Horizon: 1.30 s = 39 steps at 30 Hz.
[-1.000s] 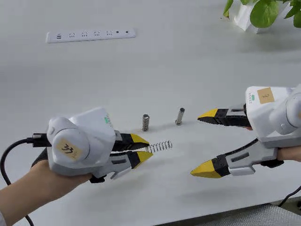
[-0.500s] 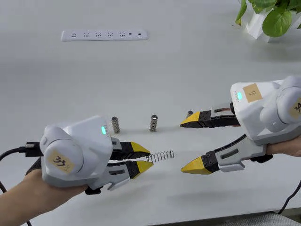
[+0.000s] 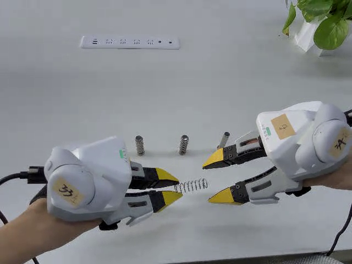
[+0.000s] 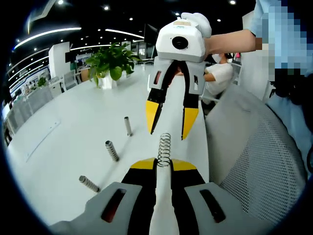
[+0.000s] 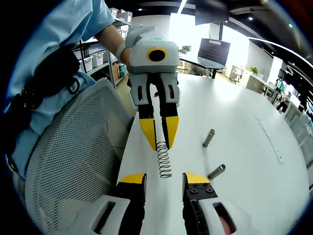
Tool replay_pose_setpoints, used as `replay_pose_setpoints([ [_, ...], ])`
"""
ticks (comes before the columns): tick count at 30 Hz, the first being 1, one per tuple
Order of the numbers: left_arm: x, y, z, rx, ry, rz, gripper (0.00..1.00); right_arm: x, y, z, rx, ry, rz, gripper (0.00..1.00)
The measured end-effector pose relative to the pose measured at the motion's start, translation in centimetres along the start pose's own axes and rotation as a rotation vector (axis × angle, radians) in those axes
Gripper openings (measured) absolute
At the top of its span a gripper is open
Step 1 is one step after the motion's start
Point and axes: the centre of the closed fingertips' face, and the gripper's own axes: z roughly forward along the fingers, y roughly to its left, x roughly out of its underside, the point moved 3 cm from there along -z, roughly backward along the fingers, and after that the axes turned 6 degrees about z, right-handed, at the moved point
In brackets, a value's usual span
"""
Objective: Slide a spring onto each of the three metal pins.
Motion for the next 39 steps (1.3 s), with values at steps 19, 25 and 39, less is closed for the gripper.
replay_pose_setpoints([
  [19, -0.3, -0.2, 0.2, 0.009, -0.010, -0.002, 0.07, 0.3, -0.1, 0.0, -0.002, 0.019, -0.043, 0.06],
  [25, -0.2, -0.2, 0.3, 0.010, -0.006, -0.008, 0.07, 0.1, -0.1, -0.1, -0.006, 0.022, -0.056, 0.06],
  [39, 0.0, -0.3, 0.5, 0.017, -0.001, -0.018, 0.07, -1.9, 0.3, -1.3, 0.002, 0.032, -0.108, 0.06],
])
